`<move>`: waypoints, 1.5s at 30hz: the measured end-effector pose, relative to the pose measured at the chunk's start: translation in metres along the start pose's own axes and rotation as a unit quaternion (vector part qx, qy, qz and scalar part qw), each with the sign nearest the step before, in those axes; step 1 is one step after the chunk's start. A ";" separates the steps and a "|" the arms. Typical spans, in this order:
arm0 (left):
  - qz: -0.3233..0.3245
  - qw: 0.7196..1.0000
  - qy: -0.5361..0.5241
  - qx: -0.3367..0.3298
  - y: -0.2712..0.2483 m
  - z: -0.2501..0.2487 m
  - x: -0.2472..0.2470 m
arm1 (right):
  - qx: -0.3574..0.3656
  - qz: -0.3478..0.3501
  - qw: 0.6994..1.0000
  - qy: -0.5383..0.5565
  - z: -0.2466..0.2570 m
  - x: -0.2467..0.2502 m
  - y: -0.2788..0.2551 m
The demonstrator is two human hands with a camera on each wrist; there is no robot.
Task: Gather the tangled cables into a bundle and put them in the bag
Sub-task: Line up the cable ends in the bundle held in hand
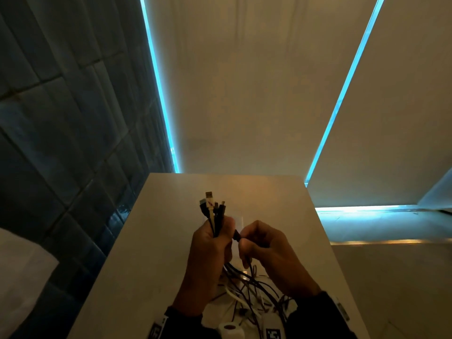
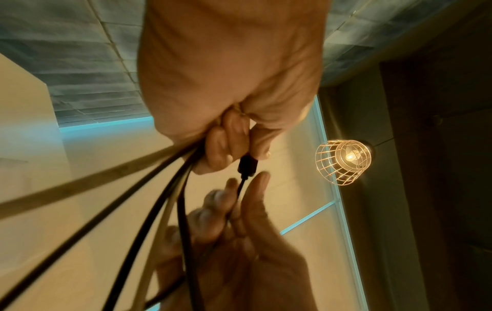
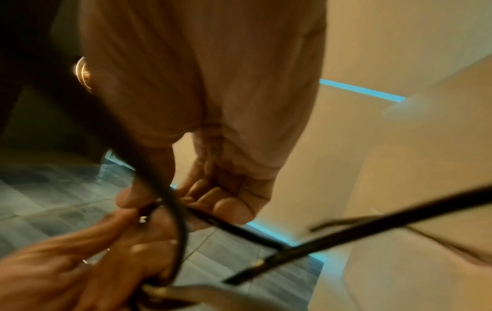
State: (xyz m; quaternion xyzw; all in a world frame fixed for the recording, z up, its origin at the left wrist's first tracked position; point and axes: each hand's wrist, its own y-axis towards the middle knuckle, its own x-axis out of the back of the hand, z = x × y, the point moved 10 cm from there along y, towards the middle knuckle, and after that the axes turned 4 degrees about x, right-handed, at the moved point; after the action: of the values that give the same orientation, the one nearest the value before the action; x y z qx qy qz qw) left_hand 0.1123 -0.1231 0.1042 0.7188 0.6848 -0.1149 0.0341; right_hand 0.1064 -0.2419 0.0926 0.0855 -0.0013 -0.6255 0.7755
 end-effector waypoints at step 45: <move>0.007 0.970 -0.241 -0.018 -0.005 -0.025 0.025 | -0.035 0.057 0.972 -0.227 -0.055 0.005 -0.015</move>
State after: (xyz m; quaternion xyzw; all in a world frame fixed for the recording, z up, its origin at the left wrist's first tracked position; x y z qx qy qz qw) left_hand 0.1109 -0.0934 0.1243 0.6742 0.6532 -0.2718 0.2119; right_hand 0.0991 -0.2427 0.0361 -0.0860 -0.1604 -0.5830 0.7919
